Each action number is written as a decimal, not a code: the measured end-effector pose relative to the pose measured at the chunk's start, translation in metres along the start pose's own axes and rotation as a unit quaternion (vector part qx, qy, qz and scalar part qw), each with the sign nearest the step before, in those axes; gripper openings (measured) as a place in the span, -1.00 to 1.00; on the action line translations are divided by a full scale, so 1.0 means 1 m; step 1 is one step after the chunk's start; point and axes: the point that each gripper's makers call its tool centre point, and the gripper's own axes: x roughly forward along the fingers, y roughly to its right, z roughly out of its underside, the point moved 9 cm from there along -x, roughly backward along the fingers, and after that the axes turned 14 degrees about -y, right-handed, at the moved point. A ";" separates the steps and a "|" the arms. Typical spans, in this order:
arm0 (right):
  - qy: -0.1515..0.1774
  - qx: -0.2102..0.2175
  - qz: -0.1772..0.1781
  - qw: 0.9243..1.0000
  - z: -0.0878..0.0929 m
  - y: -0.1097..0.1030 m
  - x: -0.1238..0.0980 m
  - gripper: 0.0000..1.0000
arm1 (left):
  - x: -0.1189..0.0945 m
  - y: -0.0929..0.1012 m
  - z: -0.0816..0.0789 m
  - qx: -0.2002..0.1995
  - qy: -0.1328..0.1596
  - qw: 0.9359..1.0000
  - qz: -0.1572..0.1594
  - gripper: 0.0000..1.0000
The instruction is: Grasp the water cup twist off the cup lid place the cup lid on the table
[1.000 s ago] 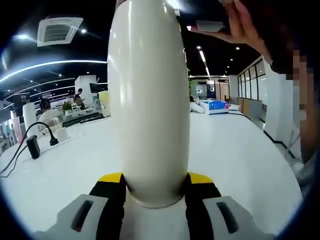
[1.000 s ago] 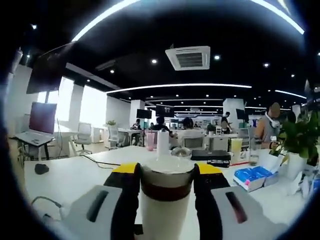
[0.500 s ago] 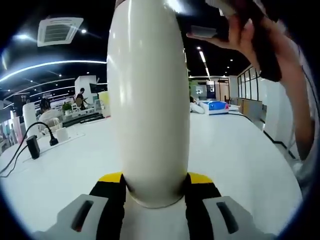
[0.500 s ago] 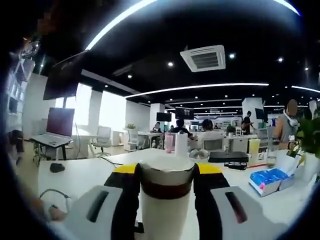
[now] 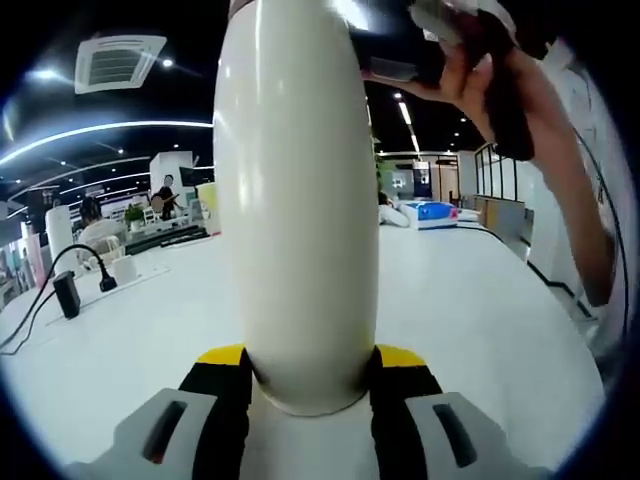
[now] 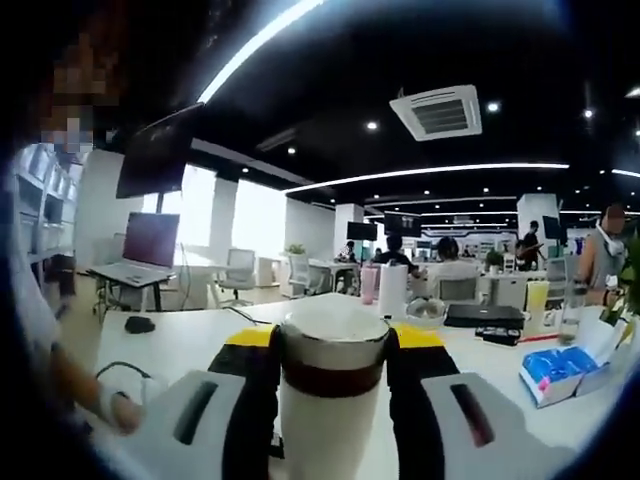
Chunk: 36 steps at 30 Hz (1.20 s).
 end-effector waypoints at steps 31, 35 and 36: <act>0.045 -0.016 -0.227 0.973 0.008 0.033 0.011 -0.11 | 0.001 0.000 -0.001 0.003 0.000 1.000 -0.002 -0.04; 0.056 -0.022 -0.263 0.963 0.008 0.038 0.014 -0.11 | 0.001 0.000 -0.001 0.002 0.000 1.000 -0.001 -0.04; 0.056 -0.022 -0.266 0.962 0.008 0.039 0.014 -0.12 | 0.001 0.001 -0.001 0.002 0.000 1.000 -0.001 -0.04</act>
